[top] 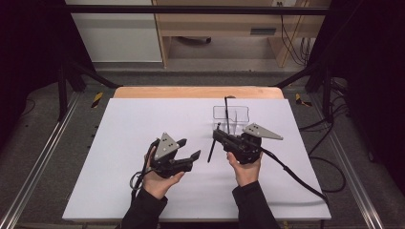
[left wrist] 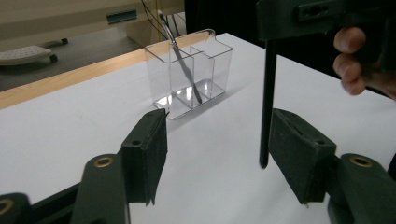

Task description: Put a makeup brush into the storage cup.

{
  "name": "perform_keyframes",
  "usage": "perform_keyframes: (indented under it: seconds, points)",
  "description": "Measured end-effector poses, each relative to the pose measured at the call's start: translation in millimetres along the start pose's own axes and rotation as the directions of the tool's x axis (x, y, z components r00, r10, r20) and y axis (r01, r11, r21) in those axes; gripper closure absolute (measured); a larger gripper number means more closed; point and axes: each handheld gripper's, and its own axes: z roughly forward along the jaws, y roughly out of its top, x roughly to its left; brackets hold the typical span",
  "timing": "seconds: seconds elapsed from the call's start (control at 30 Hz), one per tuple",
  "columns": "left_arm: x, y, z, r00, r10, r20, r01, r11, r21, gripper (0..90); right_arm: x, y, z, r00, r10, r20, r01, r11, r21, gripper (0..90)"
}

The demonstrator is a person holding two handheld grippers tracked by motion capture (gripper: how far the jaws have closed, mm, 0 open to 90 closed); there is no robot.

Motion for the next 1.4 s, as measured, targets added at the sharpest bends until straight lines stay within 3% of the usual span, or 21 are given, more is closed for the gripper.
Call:
perform_keyframes:
  seconds: [0.2,0.53,0.8,1.4]
  points:
    - [6.8,-2.5,-5.5,0.9995,0.028,-0.010,-0.028,0.9993,0.024,25.6,-2.8,5.3,-3.8,0.9998,-0.016,0.015,0.016,0.9999,-0.003,83.9]
    - [30.2,-14.7,-22.2,0.9995,-0.018,-0.027,0.019,0.9995,0.023,21.1,-8.1,10.9,-6.9,0.9970,-0.061,0.047,0.061,0.9981,0.007,83.9]
    - [45.8,-27.9,-36.0,0.9981,-0.020,-0.057,0.023,0.9988,0.043,18.0,-11.6,14.6,-8.3,0.9944,-0.083,0.064,0.083,0.9965,0.010,83.9]
    - [68.3,-45.1,-51.0,0.9916,-0.063,-0.113,0.069,0.9964,0.049,15.0,-26.9,27.5,-6.6,0.9859,-0.104,0.131,0.105,0.9945,0.000,83.8]
